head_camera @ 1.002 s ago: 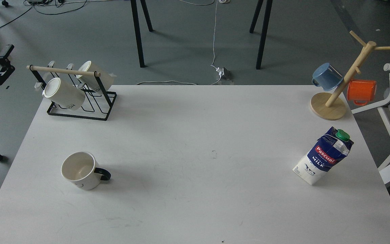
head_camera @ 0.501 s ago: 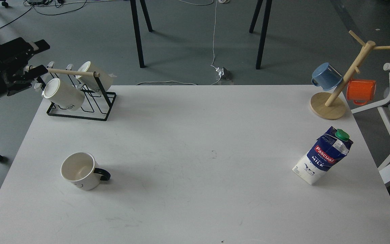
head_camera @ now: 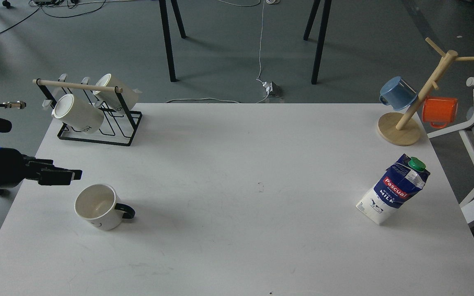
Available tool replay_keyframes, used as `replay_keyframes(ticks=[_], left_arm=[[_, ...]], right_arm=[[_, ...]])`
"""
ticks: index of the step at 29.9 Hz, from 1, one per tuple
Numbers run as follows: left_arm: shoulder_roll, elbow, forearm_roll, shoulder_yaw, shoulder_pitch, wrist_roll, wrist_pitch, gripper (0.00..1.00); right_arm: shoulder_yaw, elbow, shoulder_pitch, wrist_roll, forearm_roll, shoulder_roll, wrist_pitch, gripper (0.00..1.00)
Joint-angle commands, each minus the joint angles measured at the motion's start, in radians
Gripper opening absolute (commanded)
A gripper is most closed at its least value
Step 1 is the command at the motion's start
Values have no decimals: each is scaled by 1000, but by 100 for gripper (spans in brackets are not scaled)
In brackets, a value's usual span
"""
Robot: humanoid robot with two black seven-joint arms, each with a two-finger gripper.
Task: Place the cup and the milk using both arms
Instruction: 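Grasp the white mug rim with the left gripper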
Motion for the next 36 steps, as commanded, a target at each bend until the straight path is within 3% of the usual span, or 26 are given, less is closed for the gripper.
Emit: replay_keyframes(ticks=[1,10,18,21,25,28,29,30,31,36], left_arm=[[-38,9,0,0,33,0,0,99],[-98,76,0,0,77,0,4,99],[-157,191,0,14,122,0,113,94],[-169,193,0,14,126,0,117,80],[-169,194,0,14,128,0,133,49],[-169,194,0,14,129,0,165,39],[-169,194,0,14,133,0,174,31],[-169,194,0,14,139,0,188,13],[-169,194,0,12,142,0,209,5],[-163,193,0,15,146,0,280,0]], right_arm=[[2,-1,-9,0,0,0,0,96],[2,-1,-22,0,1,0,0,96],[5,-1,-40,0,6,0,0,96],[5,-1,-43,8,6,0,0,96],[5,-3,-49,9,6,0,0,96],[7,-3,-60,9,7,0,0,96],[7,-3,-62,9,8,0,0,96],[7,-6,-65,9,8,0,0,96],[7,-9,-69,9,8,0,0,96],[7,-10,-75,9,8,0,0,96]])
